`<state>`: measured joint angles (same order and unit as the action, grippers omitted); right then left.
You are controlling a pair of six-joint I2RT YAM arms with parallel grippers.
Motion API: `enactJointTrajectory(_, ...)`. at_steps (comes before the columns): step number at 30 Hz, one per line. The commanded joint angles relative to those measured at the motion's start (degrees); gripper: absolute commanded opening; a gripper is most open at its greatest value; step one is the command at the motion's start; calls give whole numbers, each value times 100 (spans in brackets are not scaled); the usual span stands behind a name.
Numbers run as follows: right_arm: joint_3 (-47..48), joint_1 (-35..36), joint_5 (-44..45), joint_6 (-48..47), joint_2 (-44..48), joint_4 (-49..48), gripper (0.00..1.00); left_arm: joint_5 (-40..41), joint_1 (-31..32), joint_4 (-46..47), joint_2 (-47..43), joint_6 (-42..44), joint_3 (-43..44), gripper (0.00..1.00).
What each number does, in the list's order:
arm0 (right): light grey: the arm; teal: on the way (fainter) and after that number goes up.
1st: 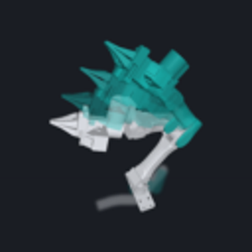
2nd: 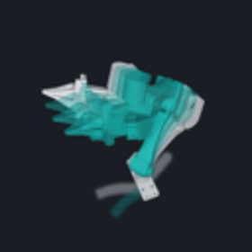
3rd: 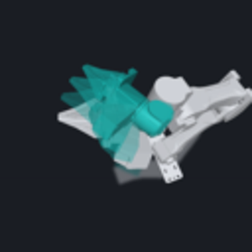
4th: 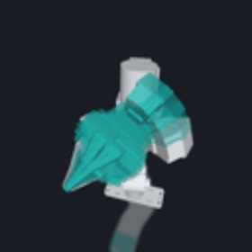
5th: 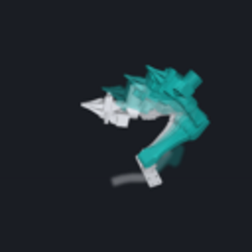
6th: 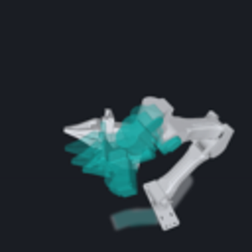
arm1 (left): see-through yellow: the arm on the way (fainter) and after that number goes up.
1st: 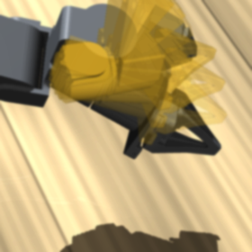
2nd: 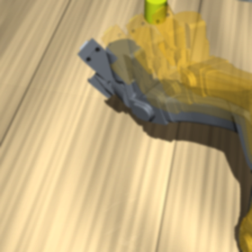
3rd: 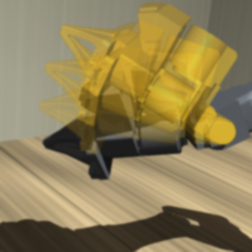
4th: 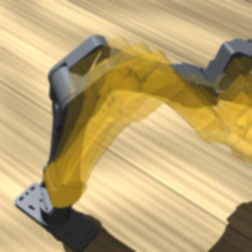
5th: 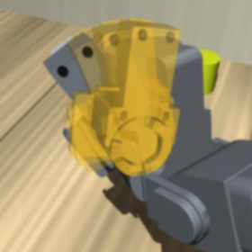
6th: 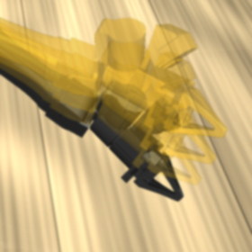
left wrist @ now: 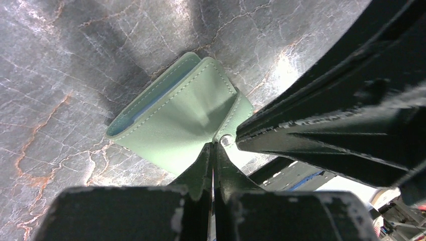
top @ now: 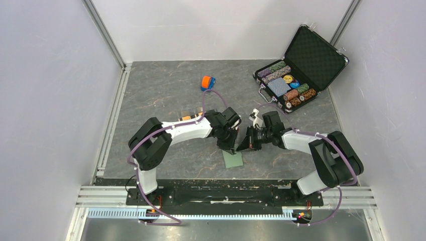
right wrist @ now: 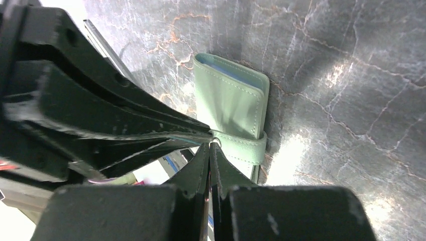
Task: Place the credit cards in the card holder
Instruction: Close the card holder at the center of the board.
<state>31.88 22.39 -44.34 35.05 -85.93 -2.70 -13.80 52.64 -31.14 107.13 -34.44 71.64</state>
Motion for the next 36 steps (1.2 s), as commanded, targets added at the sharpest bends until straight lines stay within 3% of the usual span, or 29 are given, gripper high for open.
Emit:
enactJointTrajectory(1,-68,48,-126,-128,-46,-143,0,-1,18,46,-334,154,219,2)
enactJointTrajectory(36,64,293,283,-477,-558,68,0,-120,17,169,-37,-81,-280,2)
